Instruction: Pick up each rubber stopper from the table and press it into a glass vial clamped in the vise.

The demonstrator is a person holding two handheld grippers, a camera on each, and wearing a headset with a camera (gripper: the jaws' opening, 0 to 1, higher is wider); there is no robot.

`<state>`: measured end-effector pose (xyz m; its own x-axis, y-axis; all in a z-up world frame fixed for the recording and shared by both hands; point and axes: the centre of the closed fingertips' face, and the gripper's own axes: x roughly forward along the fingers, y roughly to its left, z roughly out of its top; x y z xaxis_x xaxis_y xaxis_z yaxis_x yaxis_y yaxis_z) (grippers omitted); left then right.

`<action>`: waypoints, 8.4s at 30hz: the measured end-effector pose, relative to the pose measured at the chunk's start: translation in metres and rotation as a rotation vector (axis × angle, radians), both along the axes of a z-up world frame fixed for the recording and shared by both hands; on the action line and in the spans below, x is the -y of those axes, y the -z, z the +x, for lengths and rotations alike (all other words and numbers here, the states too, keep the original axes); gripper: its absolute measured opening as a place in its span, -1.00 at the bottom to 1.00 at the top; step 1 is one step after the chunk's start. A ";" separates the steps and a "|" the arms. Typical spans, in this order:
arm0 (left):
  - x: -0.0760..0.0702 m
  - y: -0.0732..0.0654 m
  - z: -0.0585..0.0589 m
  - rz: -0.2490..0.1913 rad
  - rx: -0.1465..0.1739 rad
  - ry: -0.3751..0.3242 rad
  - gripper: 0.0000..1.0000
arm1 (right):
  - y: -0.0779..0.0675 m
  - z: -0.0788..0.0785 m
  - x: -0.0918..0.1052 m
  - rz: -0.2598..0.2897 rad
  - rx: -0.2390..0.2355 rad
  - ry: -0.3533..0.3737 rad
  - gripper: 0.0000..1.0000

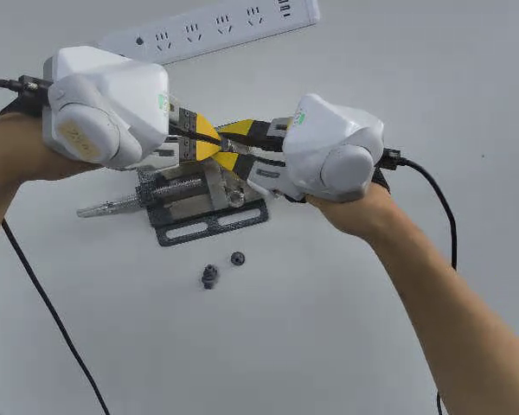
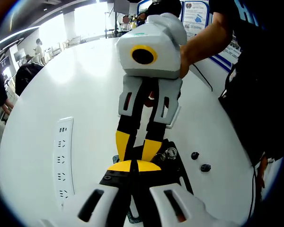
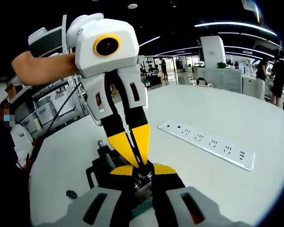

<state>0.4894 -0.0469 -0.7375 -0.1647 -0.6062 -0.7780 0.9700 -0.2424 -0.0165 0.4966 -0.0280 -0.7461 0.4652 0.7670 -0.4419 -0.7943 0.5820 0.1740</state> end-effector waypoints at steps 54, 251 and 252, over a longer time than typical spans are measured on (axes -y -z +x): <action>0.005 0.003 -0.003 0.152 0.080 0.019 -1.00 | 0.011 0.001 0.001 -0.108 0.070 -0.022 -0.79; -0.007 0.005 -0.011 0.230 -0.103 -0.353 -1.00 | 0.006 -0.018 0.004 -0.054 0.145 0.053 -0.51; -0.007 0.005 -0.010 0.229 -0.106 -0.355 -1.00 | 0.006 -0.018 0.003 -0.053 0.148 0.050 -0.55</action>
<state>0.4790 -0.0402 -0.7422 -0.0632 -0.4538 -0.8889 0.9826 0.1276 -0.1350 0.4788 -0.0311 -0.7519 0.5656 0.7186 -0.4046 -0.7786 0.6270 0.0254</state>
